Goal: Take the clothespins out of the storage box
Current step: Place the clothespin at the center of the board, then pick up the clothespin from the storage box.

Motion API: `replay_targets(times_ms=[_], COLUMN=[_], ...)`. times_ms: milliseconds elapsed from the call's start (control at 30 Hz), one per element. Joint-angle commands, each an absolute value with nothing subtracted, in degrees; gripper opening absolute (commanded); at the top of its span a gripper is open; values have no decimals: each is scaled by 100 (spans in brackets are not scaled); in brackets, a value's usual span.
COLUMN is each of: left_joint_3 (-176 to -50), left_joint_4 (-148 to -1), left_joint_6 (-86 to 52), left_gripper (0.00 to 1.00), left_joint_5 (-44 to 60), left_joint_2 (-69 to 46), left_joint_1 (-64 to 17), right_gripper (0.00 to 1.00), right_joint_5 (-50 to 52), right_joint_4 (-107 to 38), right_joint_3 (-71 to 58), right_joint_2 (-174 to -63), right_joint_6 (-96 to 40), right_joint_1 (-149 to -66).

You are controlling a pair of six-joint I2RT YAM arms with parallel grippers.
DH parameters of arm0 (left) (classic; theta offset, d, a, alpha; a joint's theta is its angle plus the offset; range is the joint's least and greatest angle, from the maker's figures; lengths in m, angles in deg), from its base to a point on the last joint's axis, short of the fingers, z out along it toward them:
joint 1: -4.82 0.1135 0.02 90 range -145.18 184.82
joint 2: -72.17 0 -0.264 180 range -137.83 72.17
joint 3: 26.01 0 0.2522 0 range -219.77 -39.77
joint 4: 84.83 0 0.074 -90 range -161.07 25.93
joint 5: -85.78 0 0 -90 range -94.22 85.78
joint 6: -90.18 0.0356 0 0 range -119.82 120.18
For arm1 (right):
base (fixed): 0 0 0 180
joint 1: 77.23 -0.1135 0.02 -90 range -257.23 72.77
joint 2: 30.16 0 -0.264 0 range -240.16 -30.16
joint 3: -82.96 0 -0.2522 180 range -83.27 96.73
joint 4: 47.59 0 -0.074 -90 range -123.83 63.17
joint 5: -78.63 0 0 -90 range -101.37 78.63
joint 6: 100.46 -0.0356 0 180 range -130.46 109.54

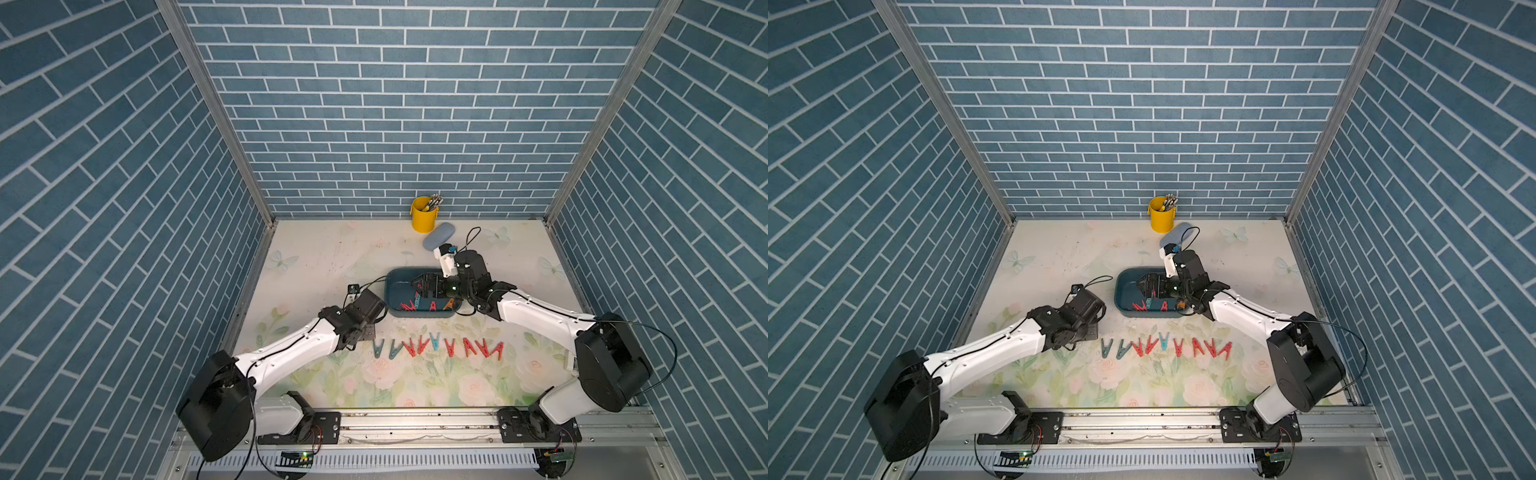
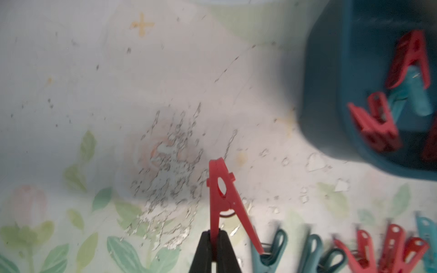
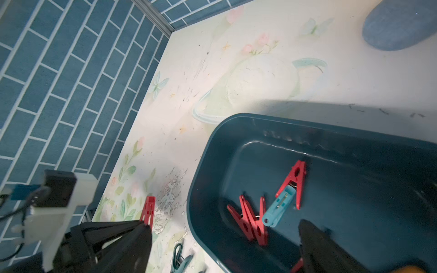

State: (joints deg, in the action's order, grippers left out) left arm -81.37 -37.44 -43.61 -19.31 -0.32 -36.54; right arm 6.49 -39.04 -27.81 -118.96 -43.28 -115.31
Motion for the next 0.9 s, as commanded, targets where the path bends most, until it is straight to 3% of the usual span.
replay_targets(times_ms=[0, 300, 533, 633, 667, 767, 867], left_joint_3=[-7720, -7248, -7185, -7175, -7188, -7269, -7429], left_joint_4=[-3793, -4191, -4303, -4270, -4239, -4165, -3989], left_joint_6=[-4714, -4728, -4745, -4778, -4785, -4800, -4840], left_gripper=[1, 2, 4, 16, 22, 29, 47], left_joint_5=[-1786, -1569, -1542, -1573, -1613, -1649, -1737], left_joint_2=[157, -5, -347, -372, -353, -250, -105], left_joint_1=[-3649, -3884, -4244, -4246, -4248, -4246, -4244], right_gripper=[99, 99, 99, 97, 93, 80, 67], right_joint_5=[677, 475, -274, -531, -601, -672, -846], right_joint_4=[-4059, -3832, -3002, -2815, -2803, -2710, -2520], right_joint_3=[-2564, -2453, -2252, -2216, -2226, -2170, -1974], right_joint_2=[-12033, -12182, -12352, -12445, -12476, -12654, -12927], right_joint_6=[-4445, -4392, -3883, -3689, -3636, -3522, -3389], right_joint_1=[-11624, -11669, -11668, -11667, -11669, -11669, -11669])
